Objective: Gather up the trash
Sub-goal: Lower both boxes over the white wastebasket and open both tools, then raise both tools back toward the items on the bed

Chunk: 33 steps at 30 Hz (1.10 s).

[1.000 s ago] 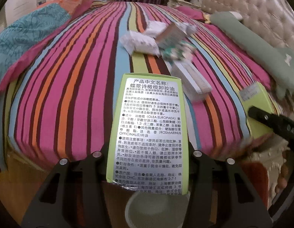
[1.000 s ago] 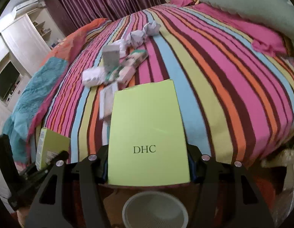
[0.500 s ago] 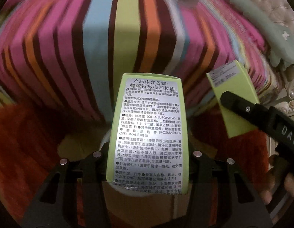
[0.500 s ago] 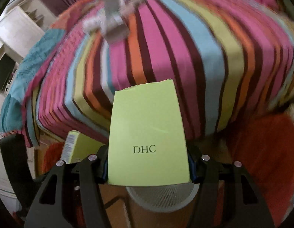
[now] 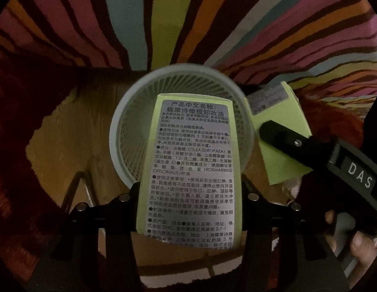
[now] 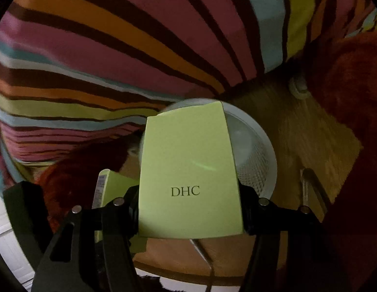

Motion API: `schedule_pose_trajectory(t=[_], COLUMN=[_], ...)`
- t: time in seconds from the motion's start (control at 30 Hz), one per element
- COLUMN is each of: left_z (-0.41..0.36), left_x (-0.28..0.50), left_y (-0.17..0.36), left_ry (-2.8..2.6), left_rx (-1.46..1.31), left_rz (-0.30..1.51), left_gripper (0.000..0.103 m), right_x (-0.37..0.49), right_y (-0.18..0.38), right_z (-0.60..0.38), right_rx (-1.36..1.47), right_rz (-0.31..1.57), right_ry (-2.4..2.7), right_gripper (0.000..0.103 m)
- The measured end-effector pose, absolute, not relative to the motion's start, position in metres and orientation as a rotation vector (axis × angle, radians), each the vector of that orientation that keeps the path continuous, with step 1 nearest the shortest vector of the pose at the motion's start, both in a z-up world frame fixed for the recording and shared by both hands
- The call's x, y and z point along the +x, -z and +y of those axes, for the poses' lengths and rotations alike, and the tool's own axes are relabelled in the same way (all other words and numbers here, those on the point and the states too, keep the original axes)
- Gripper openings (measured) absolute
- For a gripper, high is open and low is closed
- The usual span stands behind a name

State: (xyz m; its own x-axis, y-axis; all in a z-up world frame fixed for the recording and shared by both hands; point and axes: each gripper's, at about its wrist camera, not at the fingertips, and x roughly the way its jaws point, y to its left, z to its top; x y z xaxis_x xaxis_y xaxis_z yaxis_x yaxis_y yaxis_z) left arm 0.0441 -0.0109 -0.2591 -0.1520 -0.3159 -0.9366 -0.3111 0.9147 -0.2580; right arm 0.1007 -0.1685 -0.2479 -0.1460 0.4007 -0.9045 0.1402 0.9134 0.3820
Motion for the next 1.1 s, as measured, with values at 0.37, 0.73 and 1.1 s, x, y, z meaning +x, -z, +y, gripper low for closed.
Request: schedule_pose_trajectory(t=[0.37,0.73,1.1], left_z=[-0.022,-0.013,-0.014], left_x=[0.047,0.043,0.043], left_y=[0.299,0.317,0.313], left_ry=[-0.006,-0.068,-0.063], left_rx=[-0.423,-0.458,-0.463], left_rz=[1.887,1.949,1.939], left_gripper=[0.049,0.084,0.084], right_x=[0.099,0.099,0.099], right_y=[0.293,0.326,0.323], right_z=[-0.151,-0.155,-0.171], right_rx=[0.379,0.385,0.436], right_rz=[1.859,1.927,1.886], right_ry=[-0.185,-0.13,-0.071], right_gripper=[0.057,0.091,0.092])
